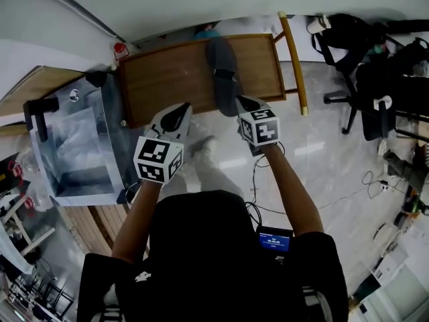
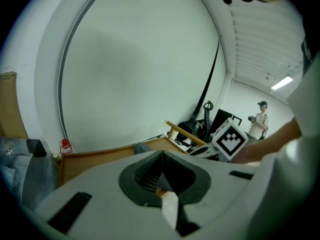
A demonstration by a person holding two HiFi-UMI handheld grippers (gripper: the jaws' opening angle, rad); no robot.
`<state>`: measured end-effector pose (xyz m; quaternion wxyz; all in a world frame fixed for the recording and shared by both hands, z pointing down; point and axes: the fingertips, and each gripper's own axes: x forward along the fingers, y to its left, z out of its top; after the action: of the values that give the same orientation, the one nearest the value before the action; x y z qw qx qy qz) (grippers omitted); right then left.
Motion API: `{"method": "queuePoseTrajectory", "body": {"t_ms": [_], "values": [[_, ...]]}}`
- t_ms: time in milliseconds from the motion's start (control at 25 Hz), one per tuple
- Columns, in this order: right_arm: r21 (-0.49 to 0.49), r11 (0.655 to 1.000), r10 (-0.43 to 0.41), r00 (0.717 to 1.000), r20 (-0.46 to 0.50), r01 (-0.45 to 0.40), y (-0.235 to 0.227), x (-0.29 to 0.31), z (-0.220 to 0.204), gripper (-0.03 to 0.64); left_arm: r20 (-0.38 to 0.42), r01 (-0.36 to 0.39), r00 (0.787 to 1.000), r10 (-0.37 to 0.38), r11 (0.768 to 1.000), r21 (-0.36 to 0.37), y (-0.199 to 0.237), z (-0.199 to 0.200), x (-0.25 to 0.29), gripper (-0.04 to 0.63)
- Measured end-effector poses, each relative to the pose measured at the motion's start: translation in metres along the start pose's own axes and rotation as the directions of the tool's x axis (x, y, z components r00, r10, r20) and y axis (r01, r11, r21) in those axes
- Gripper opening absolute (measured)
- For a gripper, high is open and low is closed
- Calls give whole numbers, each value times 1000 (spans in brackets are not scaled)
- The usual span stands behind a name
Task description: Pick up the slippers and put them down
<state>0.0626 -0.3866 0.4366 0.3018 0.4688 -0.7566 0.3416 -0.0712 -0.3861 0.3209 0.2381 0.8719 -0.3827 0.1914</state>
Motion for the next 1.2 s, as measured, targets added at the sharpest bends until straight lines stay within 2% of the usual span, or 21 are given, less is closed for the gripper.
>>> {"method": "queuePoseTrajectory", "body": {"t_ms": [80,360,640,760,1040,1200], "values": [[20,1000,11,1000,-17,-11,-5,9,-3,36,-8,-13,1000,13,1000,-5,4,-4,0,6],[45,999,2,998,-66,1,-17,42,-8,106,-34,-51,998,51,999,-18,19,-20,-1,6],[-35,995,-94,988,-120,90,-28,69,-13,151,-44,-71,997,69,997,-40,32,-32,3,6],[-42,994,-107,984,-139,102,-31,78,-14,176,-44,-76,996,75,996,-41,34,-33,4,6],[-13,993,-122,978,-168,121,-37,95,-20,178,-45,-87,995,85,995,-43,40,-36,0,6],[-8,991,-130,977,-169,131,-38,100,-23,149,-53,-101,994,99,994,-46,44,-41,-2,6]]}}
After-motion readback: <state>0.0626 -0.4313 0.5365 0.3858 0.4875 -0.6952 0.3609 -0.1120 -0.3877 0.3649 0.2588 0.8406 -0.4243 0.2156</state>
